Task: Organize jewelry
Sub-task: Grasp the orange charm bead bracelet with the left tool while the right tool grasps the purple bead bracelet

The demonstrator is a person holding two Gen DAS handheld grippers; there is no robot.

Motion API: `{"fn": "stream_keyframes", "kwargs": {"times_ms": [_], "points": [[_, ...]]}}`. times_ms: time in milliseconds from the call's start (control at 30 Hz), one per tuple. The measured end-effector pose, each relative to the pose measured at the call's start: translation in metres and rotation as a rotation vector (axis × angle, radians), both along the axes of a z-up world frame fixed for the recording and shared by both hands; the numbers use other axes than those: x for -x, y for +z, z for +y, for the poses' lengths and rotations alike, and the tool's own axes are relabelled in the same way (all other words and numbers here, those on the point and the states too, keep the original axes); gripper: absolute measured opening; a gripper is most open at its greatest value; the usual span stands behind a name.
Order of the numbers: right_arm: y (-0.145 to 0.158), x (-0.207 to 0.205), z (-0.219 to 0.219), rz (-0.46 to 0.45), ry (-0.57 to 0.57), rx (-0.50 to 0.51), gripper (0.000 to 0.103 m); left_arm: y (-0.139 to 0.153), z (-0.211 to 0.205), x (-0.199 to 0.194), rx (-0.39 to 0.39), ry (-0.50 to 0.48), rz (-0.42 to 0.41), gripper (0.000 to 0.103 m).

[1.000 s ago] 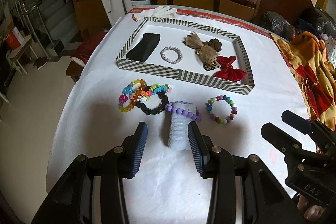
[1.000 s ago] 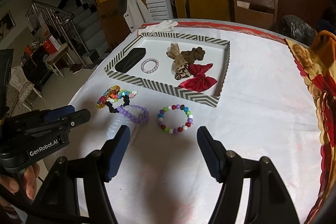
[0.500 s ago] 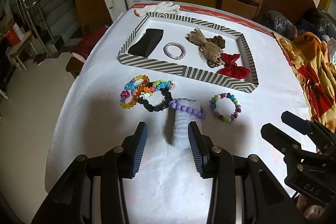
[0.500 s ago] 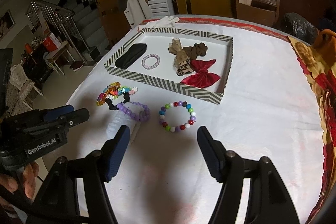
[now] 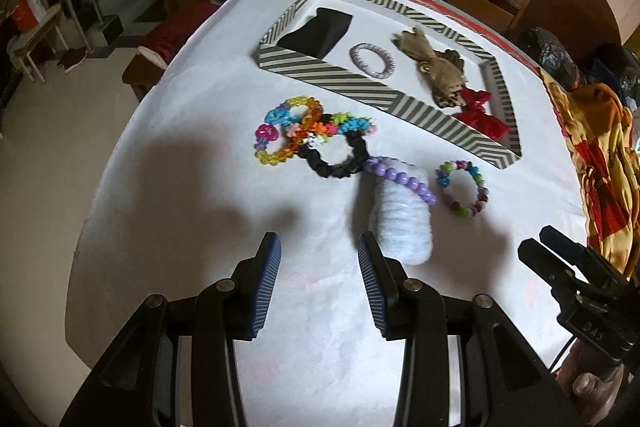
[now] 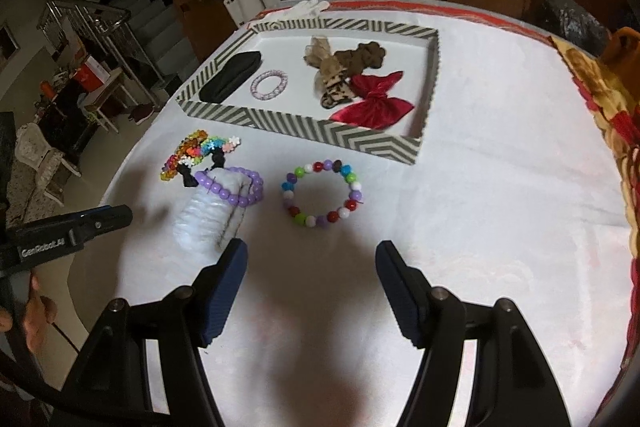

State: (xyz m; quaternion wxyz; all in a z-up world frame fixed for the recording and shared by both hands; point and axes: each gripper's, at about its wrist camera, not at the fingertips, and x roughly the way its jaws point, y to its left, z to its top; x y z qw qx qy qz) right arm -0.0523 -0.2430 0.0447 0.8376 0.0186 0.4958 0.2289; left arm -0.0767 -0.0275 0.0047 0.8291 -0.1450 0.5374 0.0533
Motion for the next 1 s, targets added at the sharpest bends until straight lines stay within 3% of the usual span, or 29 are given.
{"fn": "stream_keyframes", "kwargs": {"times_ms": [167,367,500,733,800,867,933,1000], "points": [[0.002,-0.009,0.022,0.005,0.086,-0.062,0.070,-0.004,0.014,-0.014,0.018,0.016,0.004,0.047],[0.002,-0.024,0.057,-0.009,0.177,-0.066,0.065,-0.013,0.035,-0.034,0.016,0.027,0.011,0.047],[-0.003,-0.035,0.076,-0.008,0.224,-0.058,0.063,-0.026,0.041,-0.048,-0.008,-0.016,0.043,0.047],[-0.025,-0.050,0.094,0.037,0.273,-0.047,0.062,-0.036,0.033,-0.068,-0.046,-0.148,0.020,0.047],[-0.033,-0.053,0.098,0.054,0.280,-0.041,0.053,-0.040,0.030,-0.073,-0.069,-0.180,0.020,0.047],[-0.041,-0.056,0.101,0.077,0.287,-0.045,0.034,-0.047,0.029,-0.079,-0.079,-0.193,0.038,0.047],[-0.043,-0.057,0.101,0.080,0.292,-0.065,0.027,-0.052,0.030,-0.083,-0.074,-0.207,0.037,0.046],[-0.042,-0.056,0.102,0.072,0.295,-0.068,0.017,-0.054,0.031,-0.084,-0.048,-0.218,0.036,0.035]]}}
